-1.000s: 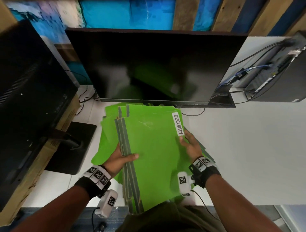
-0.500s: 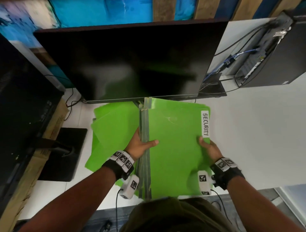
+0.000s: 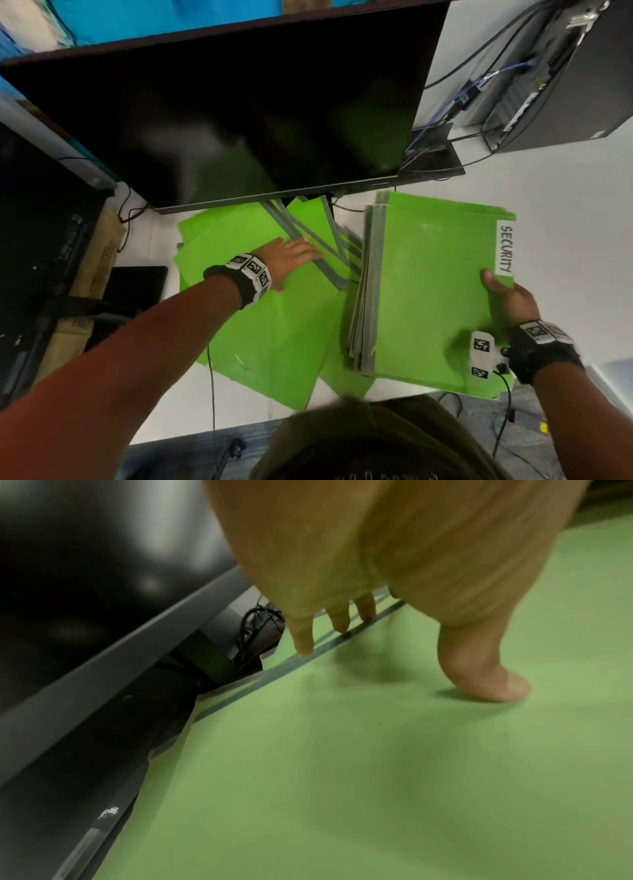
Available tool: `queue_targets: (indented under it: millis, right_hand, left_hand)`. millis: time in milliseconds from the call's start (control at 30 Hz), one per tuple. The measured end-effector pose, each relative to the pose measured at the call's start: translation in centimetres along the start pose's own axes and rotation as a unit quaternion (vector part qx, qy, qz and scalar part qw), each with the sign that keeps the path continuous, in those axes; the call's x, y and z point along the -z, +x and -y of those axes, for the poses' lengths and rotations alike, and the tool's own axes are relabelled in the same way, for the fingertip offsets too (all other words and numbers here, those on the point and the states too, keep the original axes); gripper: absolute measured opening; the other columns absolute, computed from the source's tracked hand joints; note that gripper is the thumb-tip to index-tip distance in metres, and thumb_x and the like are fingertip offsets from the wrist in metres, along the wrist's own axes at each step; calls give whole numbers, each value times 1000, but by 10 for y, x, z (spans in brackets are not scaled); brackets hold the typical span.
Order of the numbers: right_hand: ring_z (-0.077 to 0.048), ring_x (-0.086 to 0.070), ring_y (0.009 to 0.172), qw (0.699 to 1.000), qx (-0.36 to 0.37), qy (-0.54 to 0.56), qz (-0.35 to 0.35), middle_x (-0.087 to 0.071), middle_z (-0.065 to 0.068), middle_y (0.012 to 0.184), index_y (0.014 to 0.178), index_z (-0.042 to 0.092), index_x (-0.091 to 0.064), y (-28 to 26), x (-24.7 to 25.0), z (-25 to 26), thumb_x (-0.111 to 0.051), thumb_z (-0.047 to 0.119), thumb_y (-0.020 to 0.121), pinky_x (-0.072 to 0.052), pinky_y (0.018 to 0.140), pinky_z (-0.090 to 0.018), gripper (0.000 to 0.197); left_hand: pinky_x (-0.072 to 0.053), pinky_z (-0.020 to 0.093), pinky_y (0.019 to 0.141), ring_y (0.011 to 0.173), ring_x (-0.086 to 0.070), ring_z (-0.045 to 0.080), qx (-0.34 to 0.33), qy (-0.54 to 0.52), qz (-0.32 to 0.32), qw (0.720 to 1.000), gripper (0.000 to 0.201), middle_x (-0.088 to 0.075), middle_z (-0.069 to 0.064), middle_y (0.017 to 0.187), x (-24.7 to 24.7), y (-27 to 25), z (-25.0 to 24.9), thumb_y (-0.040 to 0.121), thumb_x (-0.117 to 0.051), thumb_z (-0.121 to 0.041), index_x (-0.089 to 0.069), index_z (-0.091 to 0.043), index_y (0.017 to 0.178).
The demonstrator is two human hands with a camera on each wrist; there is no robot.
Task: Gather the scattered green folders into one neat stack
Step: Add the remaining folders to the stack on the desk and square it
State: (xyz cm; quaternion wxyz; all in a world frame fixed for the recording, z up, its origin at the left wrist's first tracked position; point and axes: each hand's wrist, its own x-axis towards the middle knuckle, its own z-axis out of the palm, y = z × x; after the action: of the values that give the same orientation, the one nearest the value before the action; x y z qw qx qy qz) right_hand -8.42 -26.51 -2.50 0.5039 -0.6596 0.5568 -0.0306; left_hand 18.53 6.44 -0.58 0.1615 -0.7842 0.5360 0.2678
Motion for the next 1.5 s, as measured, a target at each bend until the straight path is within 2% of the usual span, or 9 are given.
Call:
queue_targets:
  millis: [233,400,500,600,833,967,1167,1267,1500]
  right_hand:
    - [-27,-54,78,999,-41,-19,-24,-60,-10,97,116,9,-60,15,5,-10,-57,54,86,-40,68,-30,54]
    - [-28,-56,81,998,-58,-23,-23,-61,-10,101,119,10,-60,19,2,-17,-57,55,85,-40,69,-30,57]
    - [-25,-56,70,997,-63,-44,-21,-62,-11,97,116,10,-61,22,0,-15,-55,59,84,-39,60,-28,59]
    - [-32,-58,84,995,-72,-59,-26,-63,-14,105,118,10,-61,26,-1,-17,-55,65,80,-44,74,-34,67]
    - [-29,-55,81,995,-81,-54,-12,-62,-11,100,116,10,-63,29,-1,-18,-56,62,81,-39,67,-30,63]
    - [-30,-58,86,995,-92,-45,-17,-66,-12,108,115,13,-63,34,-1,-23,-58,65,77,-42,74,-33,65]
    - [-28,-58,80,994,-101,-49,-8,-67,-10,106,111,15,-64,38,0,-26,-56,72,72,-43,70,-33,69]
    - [-28,-58,80,993,-95,-64,-6,-68,-11,107,111,15,-64,40,-1,-27,-55,73,71,-45,72,-35,71]
    - [-32,-59,92,995,-85,-58,-3,-64,-10,109,119,16,-62,39,0,-26,-56,68,77,-45,82,-36,67]
  left_hand:
    - [-36,42,105,132,-30,24,-29,143,44,988,123,-25,6,150,6,17,1,56,-87,-38,-11,-22,151]
    - [-25,41,112,124,-36,22,-40,194,43,979,97,-39,5,137,16,15,0,62,-81,-46,-33,-15,140]
    - [-23,41,115,125,-38,19,-45,154,34,986,82,-42,1,134,14,9,1,67,-79,-42,-39,-17,135]
    - [-31,36,104,117,-45,17,-39,89,62,993,74,-44,-3,126,17,2,-2,66,-81,-34,-42,-19,127]
    - [-31,43,107,124,-48,21,32,-72,69,995,92,-45,-6,136,15,9,-14,63,-84,-36,-34,-27,139]
    - [-38,36,96,116,-48,21,28,-83,59,994,90,-40,-6,132,7,15,-22,65,-83,-39,-35,-25,140]
    - [-35,39,103,123,-40,22,27,-24,69,997,88,-44,1,134,9,20,-29,66,-81,-43,-37,-18,138]
    - [-46,37,86,106,-55,26,42,-40,80,995,84,-57,6,117,18,15,-27,65,-84,-40,-39,-21,133]
    - [-37,24,61,77,-52,12,57,-142,76,985,51,-55,-7,84,44,-20,-10,62,-85,-36,-50,-29,99]
